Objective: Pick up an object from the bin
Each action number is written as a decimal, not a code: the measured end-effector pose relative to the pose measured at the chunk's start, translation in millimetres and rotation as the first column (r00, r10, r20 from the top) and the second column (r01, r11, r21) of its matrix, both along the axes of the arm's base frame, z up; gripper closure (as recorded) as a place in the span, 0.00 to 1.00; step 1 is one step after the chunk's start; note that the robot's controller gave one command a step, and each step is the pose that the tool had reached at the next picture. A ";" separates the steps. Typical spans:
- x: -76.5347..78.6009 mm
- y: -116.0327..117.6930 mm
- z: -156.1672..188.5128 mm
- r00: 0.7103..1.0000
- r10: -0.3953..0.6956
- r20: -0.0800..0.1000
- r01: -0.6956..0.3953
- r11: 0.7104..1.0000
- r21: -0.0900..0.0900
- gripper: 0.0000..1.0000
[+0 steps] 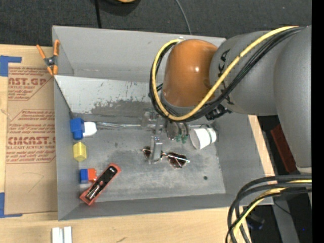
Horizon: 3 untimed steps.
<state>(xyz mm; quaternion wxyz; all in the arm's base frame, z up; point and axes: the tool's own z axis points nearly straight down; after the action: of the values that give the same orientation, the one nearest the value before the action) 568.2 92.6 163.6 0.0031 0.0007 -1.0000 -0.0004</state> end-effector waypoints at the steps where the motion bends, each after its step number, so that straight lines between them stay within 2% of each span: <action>1: 1.9 -0.4 4.4 1.000 -0.001 0.008 0.001 1.000 0.001 0.00; 2: -1.8 -27.0 -10.4 0.997 0.075 0.009 -0.075 0.997 0.002 0.00; 3: -17.0 -49.4 -43.2 0.999 0.048 0.009 -0.048 0.999 -0.001 0.00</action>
Offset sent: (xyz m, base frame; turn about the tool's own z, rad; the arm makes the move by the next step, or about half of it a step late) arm -0.0102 -0.0900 -0.0419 -0.1978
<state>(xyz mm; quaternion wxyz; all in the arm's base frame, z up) 551.3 43.3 120.3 -0.0013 0.0249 -0.9997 -0.0002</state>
